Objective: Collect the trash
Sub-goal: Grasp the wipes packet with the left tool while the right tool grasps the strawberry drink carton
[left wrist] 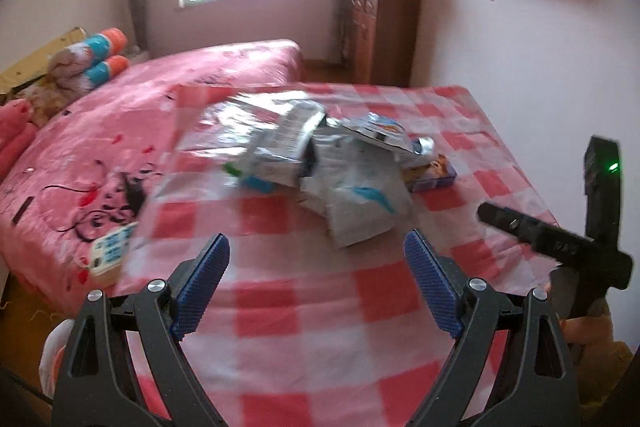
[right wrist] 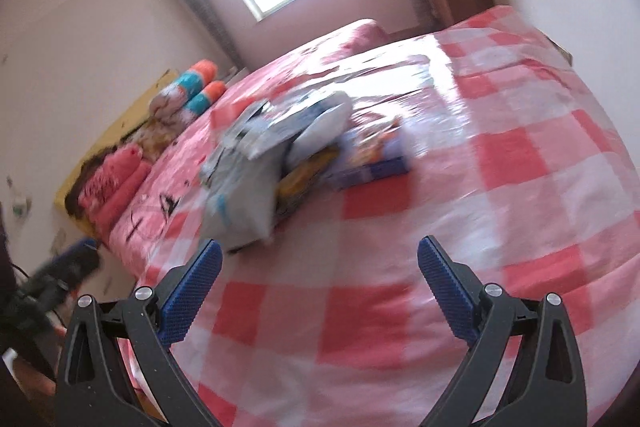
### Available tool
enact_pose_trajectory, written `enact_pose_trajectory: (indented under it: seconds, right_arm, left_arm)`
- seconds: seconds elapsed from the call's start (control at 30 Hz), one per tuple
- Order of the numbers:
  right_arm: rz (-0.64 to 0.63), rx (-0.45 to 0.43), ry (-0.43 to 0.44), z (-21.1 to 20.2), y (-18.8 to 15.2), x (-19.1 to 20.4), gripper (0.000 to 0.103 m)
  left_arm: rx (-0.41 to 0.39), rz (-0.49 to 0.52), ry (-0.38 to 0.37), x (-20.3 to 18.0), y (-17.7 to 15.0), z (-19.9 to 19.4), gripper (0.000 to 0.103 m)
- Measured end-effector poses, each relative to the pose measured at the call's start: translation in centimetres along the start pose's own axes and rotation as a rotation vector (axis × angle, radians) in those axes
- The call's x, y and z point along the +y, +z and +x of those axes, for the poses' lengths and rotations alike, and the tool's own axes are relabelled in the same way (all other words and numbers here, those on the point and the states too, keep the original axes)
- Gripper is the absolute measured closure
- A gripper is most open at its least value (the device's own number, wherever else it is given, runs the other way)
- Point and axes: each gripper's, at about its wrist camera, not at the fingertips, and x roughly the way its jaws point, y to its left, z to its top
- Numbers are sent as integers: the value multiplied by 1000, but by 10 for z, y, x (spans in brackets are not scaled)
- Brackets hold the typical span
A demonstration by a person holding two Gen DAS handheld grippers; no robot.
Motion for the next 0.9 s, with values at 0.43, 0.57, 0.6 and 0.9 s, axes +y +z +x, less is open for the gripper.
enact_pose_trajectory:
  seconds: [0.43,0.57,0.6,0.9]
  right_arm:
    - [125,23,118,14,52,-34,21]
    - [174,50,209,32,60,-37,23]
    - [199,62,238,38,61,-39,25]
    - [300,126,316,73,71,-43,37]
  left_arm:
    - [151,-11,-30,-35,32,108,13]
    - [166,-3,2,-37,35,121,13]
    - [168,-1,8,-38,36,122,13]
    - [166,-5,35,-38,41,136,13]
